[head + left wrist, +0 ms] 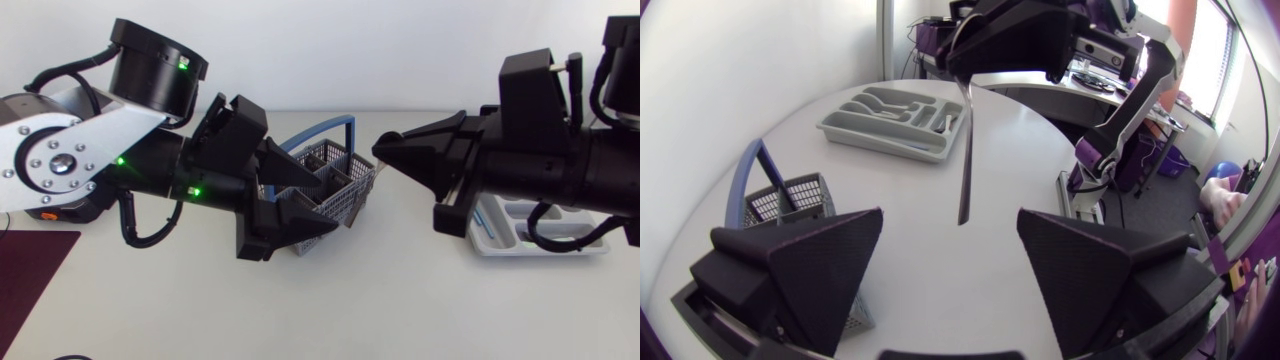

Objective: Unload the cutlery basket into the drawer organizer.

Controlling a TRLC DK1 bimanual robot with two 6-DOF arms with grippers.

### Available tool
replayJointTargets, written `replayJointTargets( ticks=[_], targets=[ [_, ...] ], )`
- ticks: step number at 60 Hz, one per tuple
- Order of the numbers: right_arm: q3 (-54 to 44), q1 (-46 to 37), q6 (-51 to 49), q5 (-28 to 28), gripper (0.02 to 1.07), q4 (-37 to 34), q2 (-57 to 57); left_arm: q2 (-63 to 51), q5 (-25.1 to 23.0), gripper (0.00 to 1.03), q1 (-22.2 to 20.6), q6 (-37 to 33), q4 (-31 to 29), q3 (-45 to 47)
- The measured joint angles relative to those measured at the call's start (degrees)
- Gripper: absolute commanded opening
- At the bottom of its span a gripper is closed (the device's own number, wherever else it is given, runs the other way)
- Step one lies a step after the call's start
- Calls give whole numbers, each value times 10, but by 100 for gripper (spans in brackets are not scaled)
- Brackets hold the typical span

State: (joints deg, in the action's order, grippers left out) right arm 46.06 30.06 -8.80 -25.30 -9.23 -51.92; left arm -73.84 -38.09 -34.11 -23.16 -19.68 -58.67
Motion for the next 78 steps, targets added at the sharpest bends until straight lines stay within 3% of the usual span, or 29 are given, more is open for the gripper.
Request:
replayJointTargets(
  ticks=[9,14,24,33,39,47,69,78],
  targets=[
    [-1,29,14,-2,8,0,1,-1,-20,91,-9,-2,0,0],
    [-1,42,22,-1,8,0,1,-2,-25,74,-14,-6,-1,0],
    [-1,51,27,0,8,0,1,-4,-51,68,-16,-9,-2,0],
    [-1,51,29,-5,8,0,1,-4,-65,53,-16,-11,-3,0],
    [-1,51,29,-9,8,0,1,-4,-71,37,-16,-13,-3,0],
    [-1,51,31,-16,9,0,1,-4,-76,29,-16,-14,-4,0],
    [-1,51,33,-17,9,4,7,-10,-82,22,-16,-15,-4,0],
    [-1,51,33,-17,9,5,7,-10,-82,10,-16,-15,-4,0]
  ],
)
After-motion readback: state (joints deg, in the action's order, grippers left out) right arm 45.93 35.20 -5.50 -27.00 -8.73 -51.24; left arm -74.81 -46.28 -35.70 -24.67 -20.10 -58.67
